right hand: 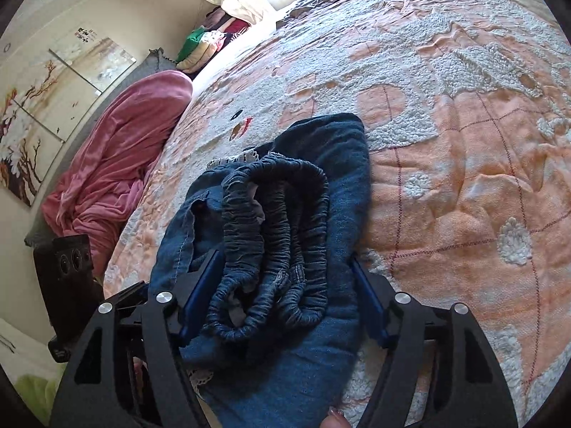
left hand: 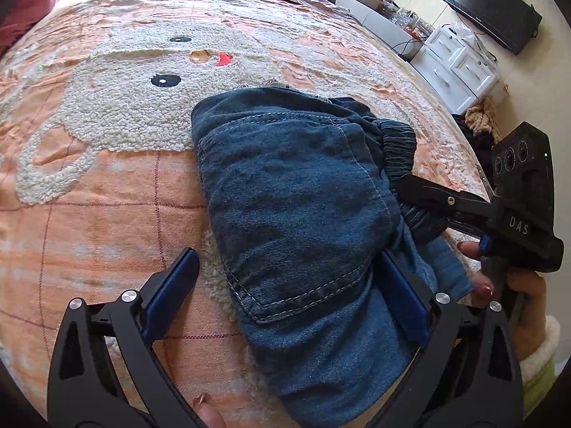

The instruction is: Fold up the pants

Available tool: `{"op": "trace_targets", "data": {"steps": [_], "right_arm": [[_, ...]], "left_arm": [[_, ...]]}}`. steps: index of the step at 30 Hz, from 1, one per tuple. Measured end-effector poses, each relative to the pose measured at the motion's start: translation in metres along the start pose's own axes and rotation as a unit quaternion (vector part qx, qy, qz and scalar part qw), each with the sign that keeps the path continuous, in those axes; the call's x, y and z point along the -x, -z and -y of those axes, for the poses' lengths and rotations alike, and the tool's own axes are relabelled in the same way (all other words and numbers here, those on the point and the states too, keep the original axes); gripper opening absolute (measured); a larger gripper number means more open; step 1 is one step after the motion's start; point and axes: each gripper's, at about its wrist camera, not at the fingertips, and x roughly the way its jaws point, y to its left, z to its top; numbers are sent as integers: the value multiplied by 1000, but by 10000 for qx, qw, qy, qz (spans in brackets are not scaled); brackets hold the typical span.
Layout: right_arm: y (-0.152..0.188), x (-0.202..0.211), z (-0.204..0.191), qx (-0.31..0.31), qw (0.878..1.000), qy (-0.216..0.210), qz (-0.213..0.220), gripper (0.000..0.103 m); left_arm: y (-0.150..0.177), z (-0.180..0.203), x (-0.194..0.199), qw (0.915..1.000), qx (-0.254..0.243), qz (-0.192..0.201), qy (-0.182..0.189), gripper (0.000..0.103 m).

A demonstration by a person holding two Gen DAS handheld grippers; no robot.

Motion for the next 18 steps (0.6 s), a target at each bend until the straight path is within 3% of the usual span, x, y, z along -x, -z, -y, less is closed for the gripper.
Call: {"op": "trace_targets", "data": {"steps": [1,2,6,9,18], "right_arm": [[1,0,1,-51,9999,-143,54,47],[3,2,0,-43,9997,-179,142,45],[12,8,-10,199,9988,-83,442,39],[13,16,-24,497,9969,-3,605,35],[-6,12,-61,834,9937,-123,733,32]], "left_arm": [[0,1,0,10000,24,22,67,71],[0,2,0,9998,77,11,155,48],[1,10,3,9999,-44,133,53,25],[-1,13,9,9997,-119,214,30,20],[-17,1,40,9981,-140,591,-73,18]]}}
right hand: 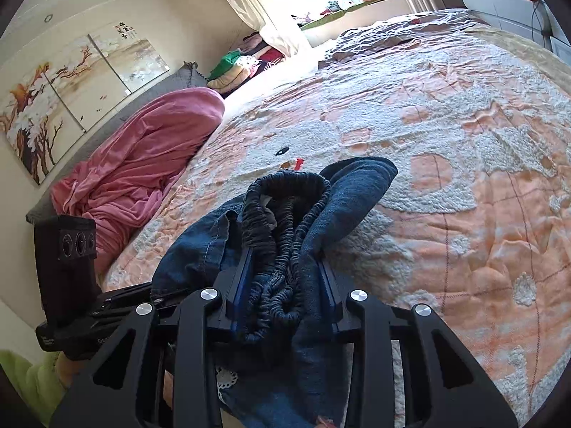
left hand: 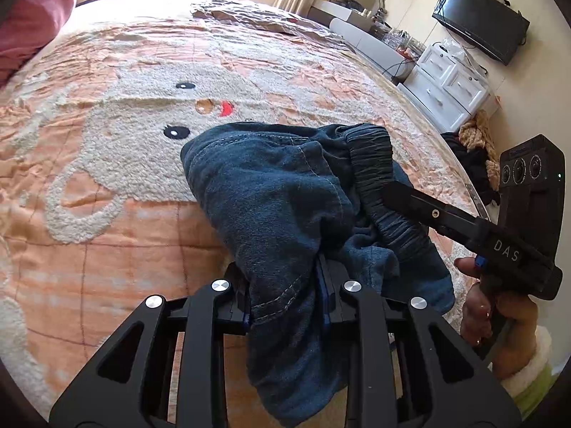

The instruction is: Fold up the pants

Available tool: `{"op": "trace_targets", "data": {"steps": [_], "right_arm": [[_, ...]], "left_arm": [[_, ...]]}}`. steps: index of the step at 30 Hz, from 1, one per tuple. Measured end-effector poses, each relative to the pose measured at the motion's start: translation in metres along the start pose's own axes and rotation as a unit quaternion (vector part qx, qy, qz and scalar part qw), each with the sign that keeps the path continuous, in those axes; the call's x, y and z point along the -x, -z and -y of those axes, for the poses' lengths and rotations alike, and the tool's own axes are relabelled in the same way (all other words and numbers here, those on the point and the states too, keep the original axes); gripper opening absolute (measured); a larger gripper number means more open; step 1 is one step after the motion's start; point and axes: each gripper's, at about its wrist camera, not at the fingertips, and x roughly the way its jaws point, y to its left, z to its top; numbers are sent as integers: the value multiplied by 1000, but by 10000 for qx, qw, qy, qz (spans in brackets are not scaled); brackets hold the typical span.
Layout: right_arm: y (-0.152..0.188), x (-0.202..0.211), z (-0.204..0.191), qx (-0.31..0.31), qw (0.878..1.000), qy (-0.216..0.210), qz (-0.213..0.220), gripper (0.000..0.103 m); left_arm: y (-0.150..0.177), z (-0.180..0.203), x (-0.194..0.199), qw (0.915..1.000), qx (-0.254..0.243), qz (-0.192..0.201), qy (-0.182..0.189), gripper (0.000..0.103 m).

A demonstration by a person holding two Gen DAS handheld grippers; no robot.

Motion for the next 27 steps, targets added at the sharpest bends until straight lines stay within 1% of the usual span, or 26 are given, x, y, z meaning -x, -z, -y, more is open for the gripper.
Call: {"op": "trace_targets", "data": {"steps": [8,11,13,16,19,20,21,22,23,24,26,27], "right_arm": [[-44,-40,-47,460,9985,-278,34,32],[-58,-59,-58,459,9982,-389,6,32],[-62,-75,-60,363,9985,-404,-70,32],[-59,-101,-58,229,9988,-316,-308,32],[-44,-127,-45,57,9974,6,-721,32],[-38,-133,-38,-29,9960,145,-879,32],[-34,-136,-31,-153,9952,177,-954,32],[-30,-135,-23,-317,9949,127,-952,34],[-28,-133,-17,-445,9945,92,-942,39],[-26,-131,-14,-486,9943,118,-940,42],[-23,-128,-12,-382,9941,323,-959,42],[-21,-126,-13,-344,9942,321,-965,42]], "left_arm": [[-33,-34,35,9977,-34,475,-478,18],[-44,-49,43,9964,-62,551,-644,18],[-50,-61,43,9960,-51,509,-729,18],[-48,-80,31,9962,33,318,-807,19],[-32,-100,13,9964,217,-33,-821,20],[-25,-105,8,9962,279,-135,-810,25],[-19,-110,5,9962,325,-169,-790,35],[-15,-112,4,9962,344,-156,-786,39],[-11,-112,5,9963,362,-141,-773,44],[-8,-114,6,9963,402,-124,-748,47],[-4,-117,6,9963,469,-129,-709,49],[-2,-117,6,9963,486,-139,-697,51]]}}
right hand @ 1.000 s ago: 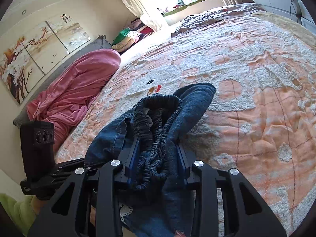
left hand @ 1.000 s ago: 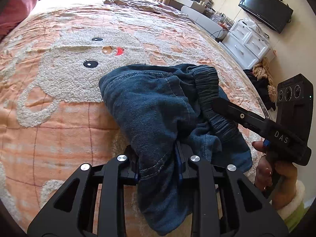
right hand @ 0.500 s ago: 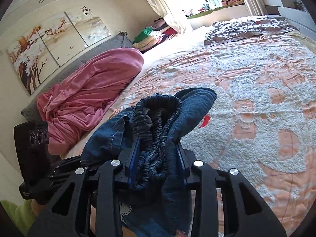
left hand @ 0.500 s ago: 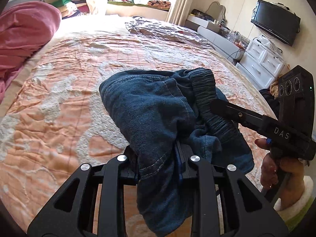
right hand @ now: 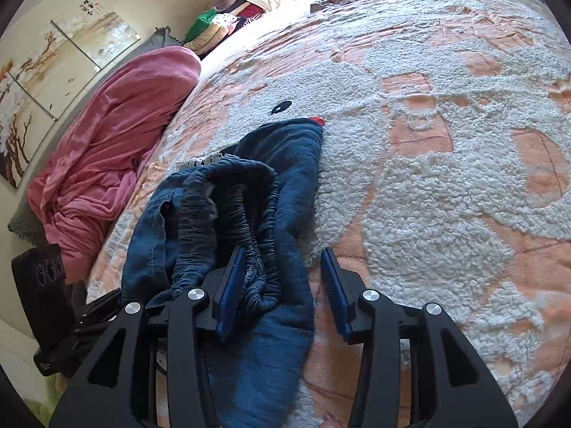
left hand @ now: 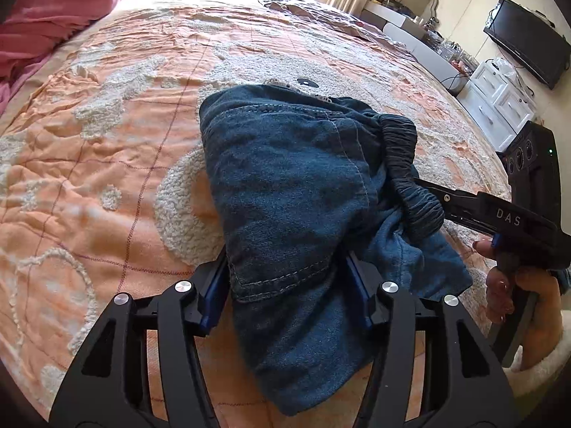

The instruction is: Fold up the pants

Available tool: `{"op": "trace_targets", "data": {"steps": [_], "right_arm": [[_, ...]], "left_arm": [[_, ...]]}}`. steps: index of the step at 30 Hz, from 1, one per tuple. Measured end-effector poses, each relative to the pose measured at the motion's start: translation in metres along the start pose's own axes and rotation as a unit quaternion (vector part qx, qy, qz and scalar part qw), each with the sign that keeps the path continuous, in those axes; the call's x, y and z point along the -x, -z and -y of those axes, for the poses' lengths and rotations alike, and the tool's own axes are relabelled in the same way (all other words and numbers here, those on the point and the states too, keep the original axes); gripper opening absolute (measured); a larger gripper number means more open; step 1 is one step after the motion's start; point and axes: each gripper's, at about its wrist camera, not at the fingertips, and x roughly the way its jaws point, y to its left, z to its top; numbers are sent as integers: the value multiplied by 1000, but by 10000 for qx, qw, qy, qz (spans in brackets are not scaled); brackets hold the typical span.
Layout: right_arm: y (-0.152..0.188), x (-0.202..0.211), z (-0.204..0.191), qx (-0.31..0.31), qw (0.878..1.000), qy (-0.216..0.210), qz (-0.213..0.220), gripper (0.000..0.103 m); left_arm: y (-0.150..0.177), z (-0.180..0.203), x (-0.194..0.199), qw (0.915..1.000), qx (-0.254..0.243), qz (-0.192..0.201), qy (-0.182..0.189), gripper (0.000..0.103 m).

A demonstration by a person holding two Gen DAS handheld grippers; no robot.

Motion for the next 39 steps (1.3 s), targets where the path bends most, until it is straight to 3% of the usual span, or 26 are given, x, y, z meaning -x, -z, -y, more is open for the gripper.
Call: {"op": "trace_targets", "data": {"steps": [4,7,11,13,15,18,20,22,24,28,29,31,33,37,39], "right_arm": [[5,13,-6,108,9999,35,100,49],[14,29,-14,268,9993,-173,207,61],[27,27,-19,389,9992,-62,-82,62],[32,22,-15,251,9991,-248,-242,50],[36,21,-15,269,9983,-398,-333,18],[37,31,-21,252,9976,-576,-287,9],[38,41,-25,200,9970,-708,-245,9],[43,42,-29,451,9983,-264,-276,9],[51,32,-26,644,9964,261,-478,12],[58,32,-17,503,9980,161,-353,15],[58,35,-17,492,9981,194,-316,25],[60,43,-21,590,9977,234,-224,31],[64,55,-28,786,9961,395,-35,45],[71,76,-42,1090,9916,631,282,55],[75,85,-46,1204,9887,794,415,65]], "left_arm": [[0,-1,1,10000,26,19,6,53],[1,-2,5,10000,31,15,-5,59],[4,-2,9,10000,49,-19,24,62],[7,-1,9,10000,25,-32,19,62],[8,-1,9,10000,25,-60,38,62],[8,3,16,10000,-72,-33,41,62],[7,7,22,9999,-164,3,50,62],[8,10,22,9997,-243,-11,15,62],[11,11,14,9995,-304,-75,-98,67],[17,11,9,9994,-311,-101,-100,68],[17,12,10,9994,-316,-85,-122,68],[16,13,15,9994,-321,-31,-156,68],[18,16,23,9992,-347,48,-178,68],[22,21,45,9988,-351,253,-227,75],[25,23,58,9984,-332,383,-239,82]]}}
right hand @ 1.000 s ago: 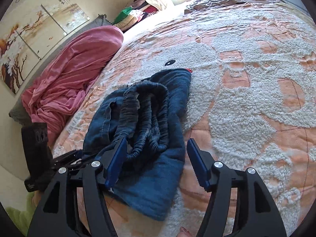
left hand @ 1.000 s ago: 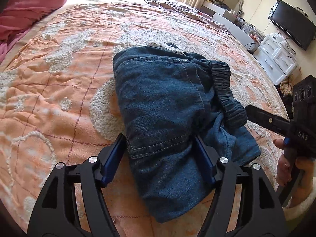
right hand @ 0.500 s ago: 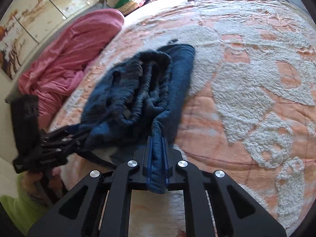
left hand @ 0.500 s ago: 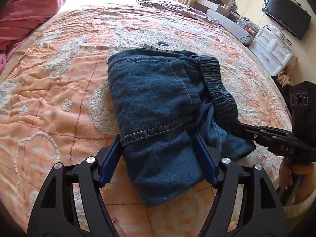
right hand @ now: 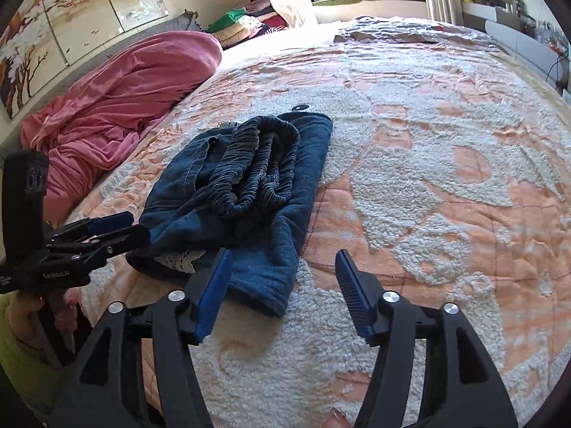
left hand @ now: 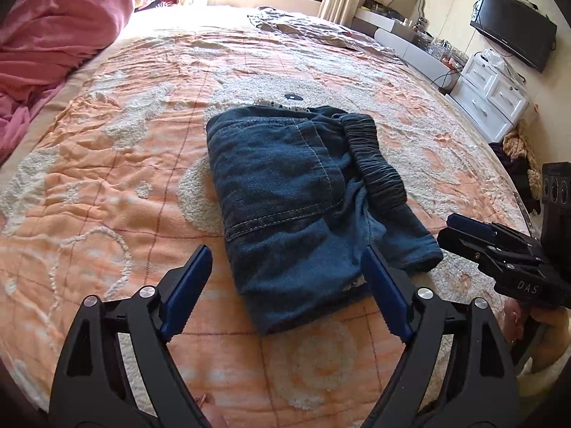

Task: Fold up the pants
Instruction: 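Release both grippers and pull them back from the folded pants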

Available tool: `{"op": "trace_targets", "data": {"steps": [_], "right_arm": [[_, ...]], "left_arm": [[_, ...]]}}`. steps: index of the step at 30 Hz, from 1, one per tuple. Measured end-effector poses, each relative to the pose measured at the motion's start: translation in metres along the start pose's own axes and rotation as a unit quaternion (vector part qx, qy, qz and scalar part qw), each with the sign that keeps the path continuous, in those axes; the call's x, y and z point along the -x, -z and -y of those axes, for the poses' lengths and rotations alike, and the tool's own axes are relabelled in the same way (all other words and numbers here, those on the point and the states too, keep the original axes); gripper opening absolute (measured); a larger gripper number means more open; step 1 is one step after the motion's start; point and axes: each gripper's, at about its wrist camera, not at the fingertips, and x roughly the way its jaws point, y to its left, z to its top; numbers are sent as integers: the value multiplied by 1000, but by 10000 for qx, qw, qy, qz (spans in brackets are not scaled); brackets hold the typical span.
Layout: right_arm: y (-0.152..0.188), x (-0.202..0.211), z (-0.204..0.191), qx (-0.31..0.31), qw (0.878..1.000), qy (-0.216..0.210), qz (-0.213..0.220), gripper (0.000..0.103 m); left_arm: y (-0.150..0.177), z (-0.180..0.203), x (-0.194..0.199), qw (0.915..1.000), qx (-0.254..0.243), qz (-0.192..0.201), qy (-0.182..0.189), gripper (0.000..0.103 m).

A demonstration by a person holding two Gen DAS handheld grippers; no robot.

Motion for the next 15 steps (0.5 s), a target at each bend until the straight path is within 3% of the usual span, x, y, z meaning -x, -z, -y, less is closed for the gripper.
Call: {"op": "trace_targets", "data": {"steps": [8,15], "right_arm": [[13,43,-14,225,9979,256,545,94],[29,67,-26,362,9959,321,763,98]], "left_arm": [[19,15,37,9997,-15,214,-69,93],[49,17,49,9992,225,228,-226,93]]}}
